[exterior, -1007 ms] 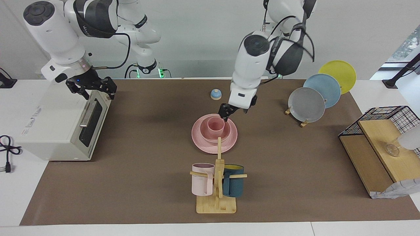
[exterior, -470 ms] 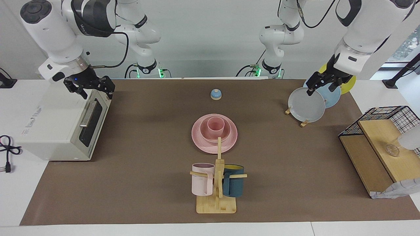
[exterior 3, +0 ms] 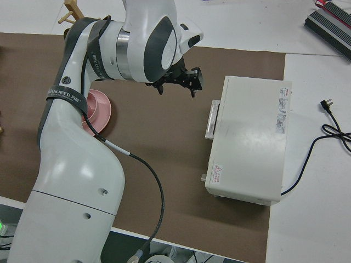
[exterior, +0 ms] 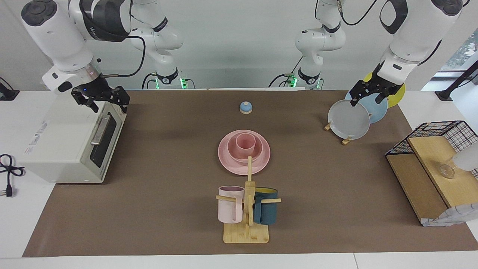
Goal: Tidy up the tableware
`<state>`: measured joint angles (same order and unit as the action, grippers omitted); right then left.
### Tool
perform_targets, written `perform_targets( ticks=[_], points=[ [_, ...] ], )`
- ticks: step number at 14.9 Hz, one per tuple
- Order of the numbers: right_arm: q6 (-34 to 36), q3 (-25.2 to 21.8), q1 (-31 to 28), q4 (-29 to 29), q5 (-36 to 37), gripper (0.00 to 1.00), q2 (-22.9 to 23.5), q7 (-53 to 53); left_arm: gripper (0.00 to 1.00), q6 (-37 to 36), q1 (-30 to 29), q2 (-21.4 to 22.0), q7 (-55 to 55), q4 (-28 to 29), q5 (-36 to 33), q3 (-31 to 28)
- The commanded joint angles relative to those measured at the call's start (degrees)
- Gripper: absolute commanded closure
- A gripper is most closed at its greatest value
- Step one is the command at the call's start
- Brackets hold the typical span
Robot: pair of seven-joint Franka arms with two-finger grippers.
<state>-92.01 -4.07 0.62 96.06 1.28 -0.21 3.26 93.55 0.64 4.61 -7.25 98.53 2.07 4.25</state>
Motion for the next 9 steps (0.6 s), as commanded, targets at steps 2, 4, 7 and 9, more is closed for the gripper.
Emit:
perform_targets(
  ticks=[2,4,7,9],
  points=[
    [1.1,-0.5,-0.3,-0.2,-0.7,0.0,-0.7,1.3,0.0,-2.3,0.3,1.0,1.0,-1.0,-2.9,0.0],
    [0.9,0.0,-0.3,-0.3,-0.5,0.0,-1.1,1.3,0.0,-9.1,0.6,-2.0,1.1,-7.1,-3.1,0.0],
    [1.1,-0.4,-0.7,0.1,-0.7,0.0,-2.6,1.4,0.0,-9.1,0.5,-1.9,0.9,-7.2,-3.1,0.1],
    [1.1,-0.5,-0.9,0.2,-0.7,0.0,-2.6,1.4,0.0,-7.4,0.5,-1.4,1.0,-5.9,-2.9,0.1]
  ],
)
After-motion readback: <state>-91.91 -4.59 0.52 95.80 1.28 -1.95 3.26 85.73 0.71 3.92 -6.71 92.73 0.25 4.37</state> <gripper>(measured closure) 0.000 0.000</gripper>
